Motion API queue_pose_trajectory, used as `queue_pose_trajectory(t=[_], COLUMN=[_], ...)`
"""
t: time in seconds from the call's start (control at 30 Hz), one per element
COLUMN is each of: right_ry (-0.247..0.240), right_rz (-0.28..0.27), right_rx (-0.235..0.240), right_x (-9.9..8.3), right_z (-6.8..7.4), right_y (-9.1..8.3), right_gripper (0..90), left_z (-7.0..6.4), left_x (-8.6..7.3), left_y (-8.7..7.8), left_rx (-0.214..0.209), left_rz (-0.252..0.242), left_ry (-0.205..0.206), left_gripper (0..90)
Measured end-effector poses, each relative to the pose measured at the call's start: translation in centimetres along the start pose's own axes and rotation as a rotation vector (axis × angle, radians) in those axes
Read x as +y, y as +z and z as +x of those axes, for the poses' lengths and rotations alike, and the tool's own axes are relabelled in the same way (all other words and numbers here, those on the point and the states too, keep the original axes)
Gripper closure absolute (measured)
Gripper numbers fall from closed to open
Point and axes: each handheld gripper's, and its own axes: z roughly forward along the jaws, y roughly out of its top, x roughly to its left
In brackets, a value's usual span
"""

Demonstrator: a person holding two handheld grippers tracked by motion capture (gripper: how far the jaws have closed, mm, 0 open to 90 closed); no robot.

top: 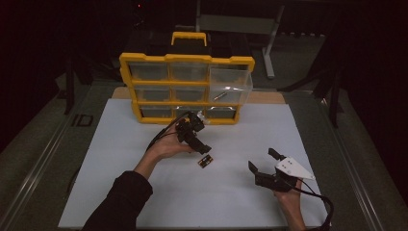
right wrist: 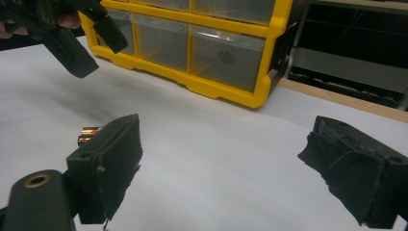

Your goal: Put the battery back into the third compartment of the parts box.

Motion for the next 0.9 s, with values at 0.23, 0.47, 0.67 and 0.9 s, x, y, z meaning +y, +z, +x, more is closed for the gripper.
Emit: queue_pose_trajectory(t=[0.23,0.47,0.67,0.9], right_ry=[0.0,0.0,0.0,-0.001], right_rz=[-0.001,0.0,0.001,0.003], right_rx=[-0.001,-0.001,-0.001,0.0], right_x=[0.0,0.0,0.0,0.0], right_z=[0.0,0.0,0.0,0.0], right_y=[0.0,0.0,0.0,0.0], right_gripper=[11.7,11.7,11.7,11.7], left_z=[-0.3,-0.4,-0.5,-0.9], left_x=[-0.5,-1.0,-1.6,-1.9], left_y=[0.9,1.7,2.3,3.1], left_rx=[-0.019,-0.03,-0.037,-0.068], left_rz=[0.016,0.053,0.076,0.104], left_ry=[-0.002,0.01,0.026,0.041], left_gripper=[11.0,22.6,37.3,54.9])
